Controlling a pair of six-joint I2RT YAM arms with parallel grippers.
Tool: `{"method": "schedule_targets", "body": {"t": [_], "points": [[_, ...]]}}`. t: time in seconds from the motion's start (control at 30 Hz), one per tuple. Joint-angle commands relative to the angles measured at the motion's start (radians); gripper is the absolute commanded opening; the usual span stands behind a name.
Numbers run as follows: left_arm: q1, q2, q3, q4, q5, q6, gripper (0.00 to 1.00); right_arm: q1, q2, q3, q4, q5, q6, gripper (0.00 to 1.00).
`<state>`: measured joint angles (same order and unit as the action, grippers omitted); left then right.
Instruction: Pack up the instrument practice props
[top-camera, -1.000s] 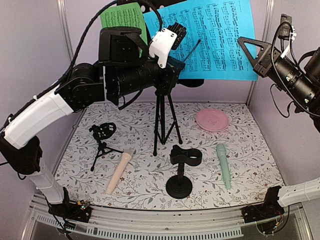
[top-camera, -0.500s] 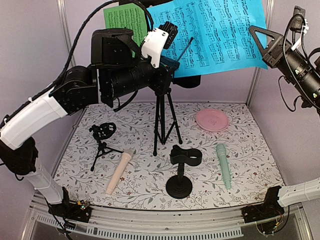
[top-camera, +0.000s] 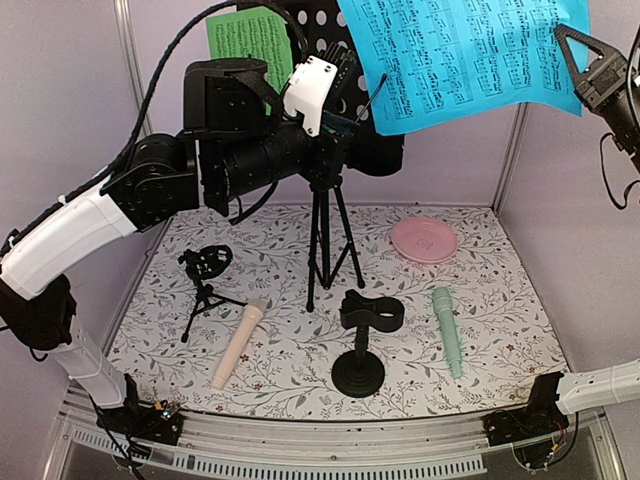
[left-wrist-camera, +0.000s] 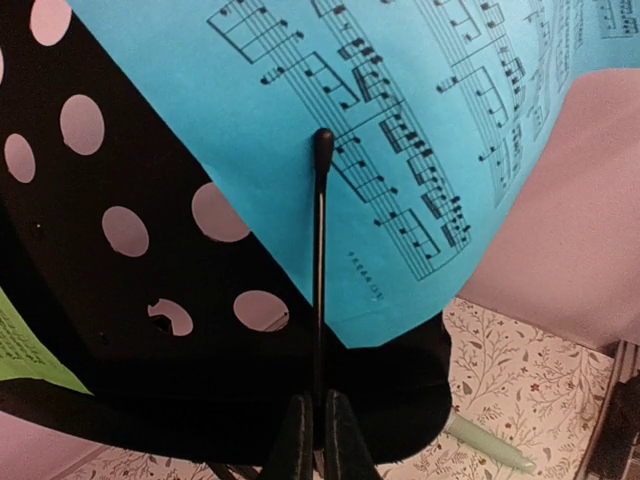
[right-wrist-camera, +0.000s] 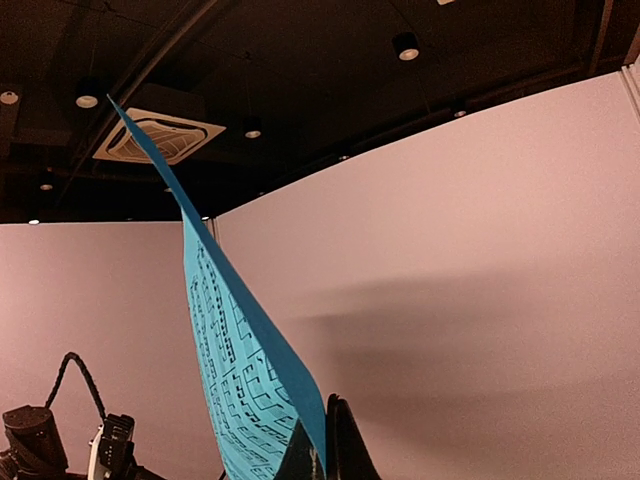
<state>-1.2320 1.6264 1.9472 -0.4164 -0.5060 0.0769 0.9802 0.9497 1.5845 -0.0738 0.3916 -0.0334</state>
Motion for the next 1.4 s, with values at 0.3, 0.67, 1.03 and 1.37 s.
{"method": "schedule_targets", "body": {"t": [0.3, 0.67, 1.03, 1.37], "points": [[0.008, -0.048, -0.031, -0.011, 0.016, -0.019, 0.06, -0.004, -0.015, 0.024, -0.017, 0.278, -0.025, 0.00], [0.006, -0.057, -0.028, -0.012, 0.039, -0.003, 0.40, -0.005, -0.099, -0.066, -0.154, 0.538, 0.129, 0.00], [0.005, -0.065, -0.035, -0.016, 0.049, -0.008, 0.85, -0.004, -0.091, -0.113, -0.334, 0.621, 0.276, 0.00], [0.005, -0.087, -0.042, -0.044, 0.070, -0.027, 0.99, -0.003, -0.044, -0.138, -0.604, 0.671, 0.542, 0.00]]}}
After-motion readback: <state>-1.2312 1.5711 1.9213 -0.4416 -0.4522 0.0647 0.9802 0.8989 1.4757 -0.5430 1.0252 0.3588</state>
